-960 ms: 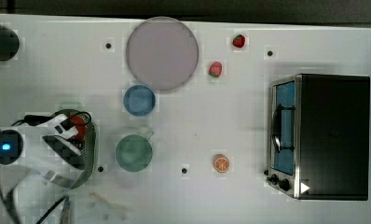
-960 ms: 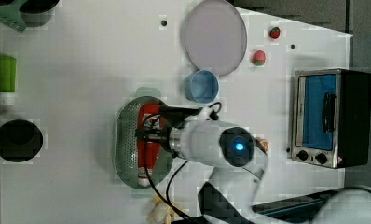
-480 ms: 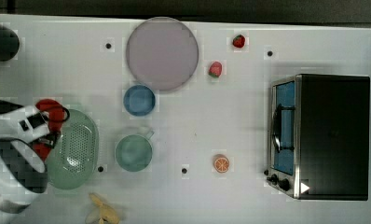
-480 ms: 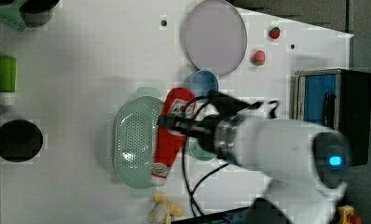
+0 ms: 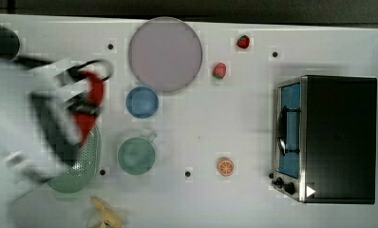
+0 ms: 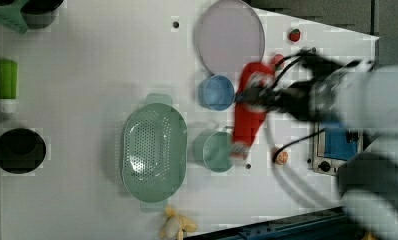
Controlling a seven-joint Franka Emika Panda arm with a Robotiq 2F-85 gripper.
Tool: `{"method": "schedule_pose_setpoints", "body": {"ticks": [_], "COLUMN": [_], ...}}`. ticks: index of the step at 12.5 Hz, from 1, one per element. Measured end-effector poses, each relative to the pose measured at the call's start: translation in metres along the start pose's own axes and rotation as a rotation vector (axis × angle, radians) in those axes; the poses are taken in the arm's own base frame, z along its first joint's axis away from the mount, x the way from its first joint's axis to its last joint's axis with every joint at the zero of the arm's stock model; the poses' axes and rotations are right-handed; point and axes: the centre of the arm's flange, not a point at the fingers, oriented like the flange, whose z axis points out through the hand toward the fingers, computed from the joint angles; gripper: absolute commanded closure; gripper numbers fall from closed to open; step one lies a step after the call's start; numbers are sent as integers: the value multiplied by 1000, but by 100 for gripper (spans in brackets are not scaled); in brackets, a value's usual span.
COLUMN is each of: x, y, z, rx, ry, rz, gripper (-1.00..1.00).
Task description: Pick ketchup from strainer and place it on the table
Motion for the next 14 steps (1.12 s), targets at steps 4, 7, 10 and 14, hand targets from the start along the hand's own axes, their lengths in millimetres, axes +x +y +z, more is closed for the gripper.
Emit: {"method": "schedule_pose_setpoints", "body": {"ticks": [4, 7, 10, 14], "x": [94, 123, 115, 101], "y": [157, 267, 331, 326], "z": [24, 49, 79, 123], "rx": [-44, -74, -91, -61], "ry": [-24, -63, -112, -24], "rz": [90, 166, 250, 221], "gripper": [-19, -19, -19, -19]}}
